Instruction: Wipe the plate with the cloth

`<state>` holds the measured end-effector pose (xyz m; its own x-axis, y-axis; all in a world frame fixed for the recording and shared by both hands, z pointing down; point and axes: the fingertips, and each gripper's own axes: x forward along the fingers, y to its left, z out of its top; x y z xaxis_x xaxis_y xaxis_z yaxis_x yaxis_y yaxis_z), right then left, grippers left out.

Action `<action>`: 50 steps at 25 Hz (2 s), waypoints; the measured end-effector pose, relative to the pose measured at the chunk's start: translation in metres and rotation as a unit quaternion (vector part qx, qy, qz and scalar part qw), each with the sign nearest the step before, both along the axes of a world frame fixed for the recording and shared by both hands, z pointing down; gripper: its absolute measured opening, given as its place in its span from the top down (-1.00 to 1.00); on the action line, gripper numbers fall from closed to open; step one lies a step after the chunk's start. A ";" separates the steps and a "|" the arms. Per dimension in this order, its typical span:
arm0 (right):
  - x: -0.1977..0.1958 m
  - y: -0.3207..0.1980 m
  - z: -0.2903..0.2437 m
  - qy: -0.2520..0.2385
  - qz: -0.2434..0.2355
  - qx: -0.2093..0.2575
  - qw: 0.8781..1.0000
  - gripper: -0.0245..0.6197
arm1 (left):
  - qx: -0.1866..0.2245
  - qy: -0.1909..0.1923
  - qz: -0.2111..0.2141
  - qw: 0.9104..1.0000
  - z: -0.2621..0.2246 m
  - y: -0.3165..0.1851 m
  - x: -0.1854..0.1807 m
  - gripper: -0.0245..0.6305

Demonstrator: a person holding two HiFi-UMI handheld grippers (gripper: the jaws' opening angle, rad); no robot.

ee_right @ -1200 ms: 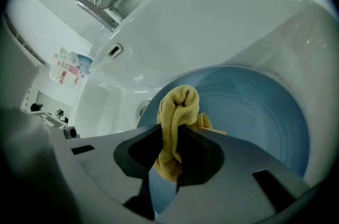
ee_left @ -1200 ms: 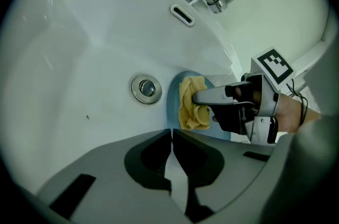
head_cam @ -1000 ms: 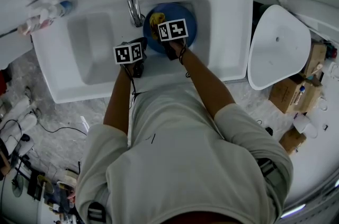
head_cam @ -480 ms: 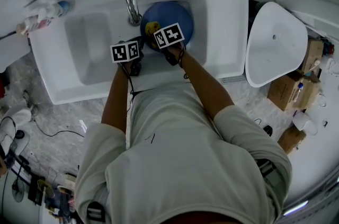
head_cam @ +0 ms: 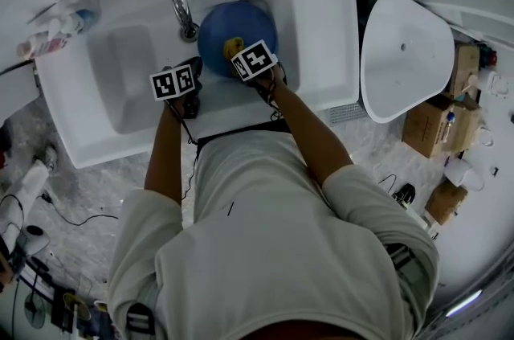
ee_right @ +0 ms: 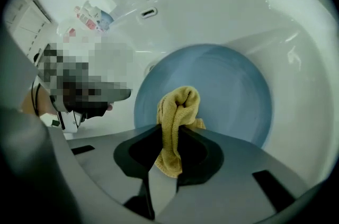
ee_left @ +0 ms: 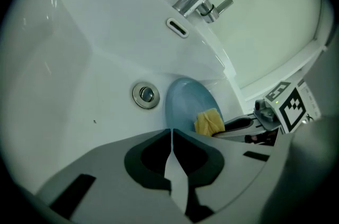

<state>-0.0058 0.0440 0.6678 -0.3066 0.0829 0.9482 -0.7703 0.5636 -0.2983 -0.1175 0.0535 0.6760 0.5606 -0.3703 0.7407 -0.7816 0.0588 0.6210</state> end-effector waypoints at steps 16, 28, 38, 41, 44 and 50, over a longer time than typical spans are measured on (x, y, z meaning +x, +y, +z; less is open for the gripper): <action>0.050 -0.013 -0.105 -0.130 0.022 0.212 0.968 0.70 | 0.142 -0.076 -0.027 0.987 -0.110 0.013 0.048 0.86; 0.115 0.017 -0.182 -0.185 0.039 0.302 0.934 0.70 | 0.238 -0.125 -0.057 0.961 -0.196 0.035 0.119 0.86; 0.136 0.027 -0.274 -0.246 0.058 0.395 0.883 0.70 | 0.357 -0.153 -0.105 0.915 -0.297 0.047 0.140 0.86; 0.134 0.022 -0.306 -0.271 0.061 0.419 0.864 0.70 | 0.392 -0.178 -0.104 0.897 -0.331 0.043 0.133 0.86; 0.131 0.018 -0.336 -0.275 0.057 0.449 0.848 0.70 | 0.433 -0.206 -0.090 0.873 -0.366 0.039 0.128 0.86; 0.121 0.009 -0.395 -0.278 0.064 0.512 0.810 0.70 | 0.506 -0.206 -0.082 0.834 -0.437 0.029 0.115 0.86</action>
<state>0.1153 0.0532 0.2727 -0.6537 -0.7268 0.2107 -0.7493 0.6607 -0.0459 -0.0022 0.0824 0.2391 0.2155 -0.9690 0.1204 -0.9739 -0.2044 0.0983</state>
